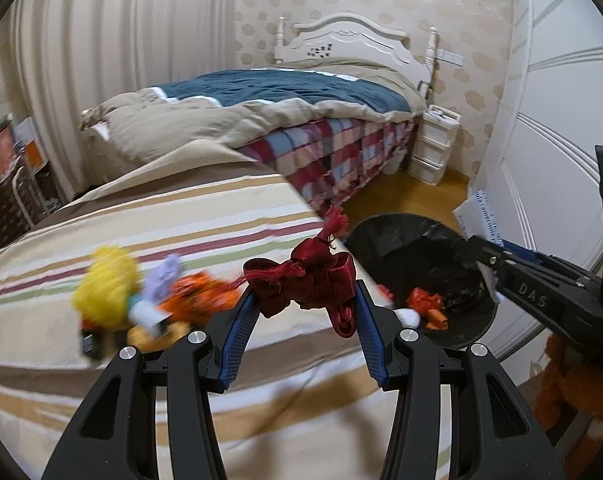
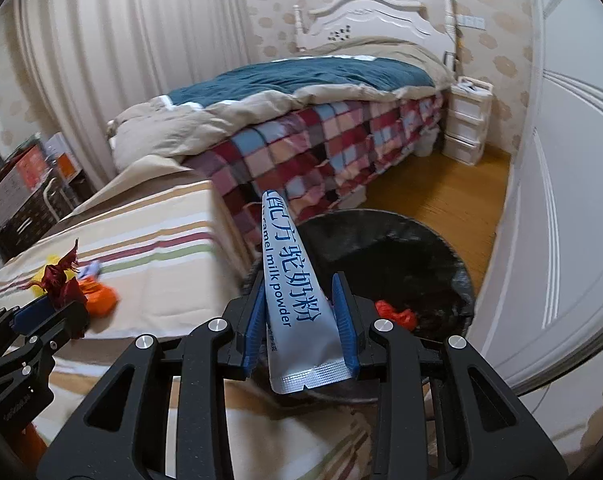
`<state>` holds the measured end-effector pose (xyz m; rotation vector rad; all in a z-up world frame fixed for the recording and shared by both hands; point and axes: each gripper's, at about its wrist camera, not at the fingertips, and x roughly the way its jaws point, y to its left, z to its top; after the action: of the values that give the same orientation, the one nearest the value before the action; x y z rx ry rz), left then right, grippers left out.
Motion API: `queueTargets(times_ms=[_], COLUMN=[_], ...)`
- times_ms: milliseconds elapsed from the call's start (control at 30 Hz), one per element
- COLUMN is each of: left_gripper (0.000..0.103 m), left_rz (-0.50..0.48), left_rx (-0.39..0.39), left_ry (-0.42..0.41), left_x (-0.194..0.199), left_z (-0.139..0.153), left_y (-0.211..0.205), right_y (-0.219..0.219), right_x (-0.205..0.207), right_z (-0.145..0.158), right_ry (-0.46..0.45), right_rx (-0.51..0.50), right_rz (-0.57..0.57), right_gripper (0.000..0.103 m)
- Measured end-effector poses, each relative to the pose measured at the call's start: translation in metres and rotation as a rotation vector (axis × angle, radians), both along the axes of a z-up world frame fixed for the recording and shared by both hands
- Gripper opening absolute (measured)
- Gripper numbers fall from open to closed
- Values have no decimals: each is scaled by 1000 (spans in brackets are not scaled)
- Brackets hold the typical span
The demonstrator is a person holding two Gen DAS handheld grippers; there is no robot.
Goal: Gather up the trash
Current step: 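Carry the ribbon and milk tube to the bin and release them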
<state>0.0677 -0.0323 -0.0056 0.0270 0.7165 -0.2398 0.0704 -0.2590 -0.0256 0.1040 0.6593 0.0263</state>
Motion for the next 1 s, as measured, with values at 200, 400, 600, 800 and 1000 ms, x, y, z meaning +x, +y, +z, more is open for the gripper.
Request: queueTargets(times_ms=[200, 400, 600, 800, 1000], left_gripper=[49, 49, 49, 50, 68], left_rz=[-34, -49, -64, -69, -52], left_rx=[25, 52, 78, 96, 110], left_ry=[17, 45, 61, 76, 80], left_x=[23, 46, 64, 81, 81], left_z=[-9, -20, -27, -33, -37], left_y=[-32, -60, -83, -99, -99], right_y=[-26, -38, -47, -56, -61], right_x=[19, 34, 50, 63, 65], right_z=[-13, -25, -35, -40, -43], right_ry=[28, 51, 70, 82, 72], right_rx=[5, -11, -25, -40, -54], right_rz=[-40, -64, -85, -104, -138], right_gripper=[31, 31, 31, 35, 53])
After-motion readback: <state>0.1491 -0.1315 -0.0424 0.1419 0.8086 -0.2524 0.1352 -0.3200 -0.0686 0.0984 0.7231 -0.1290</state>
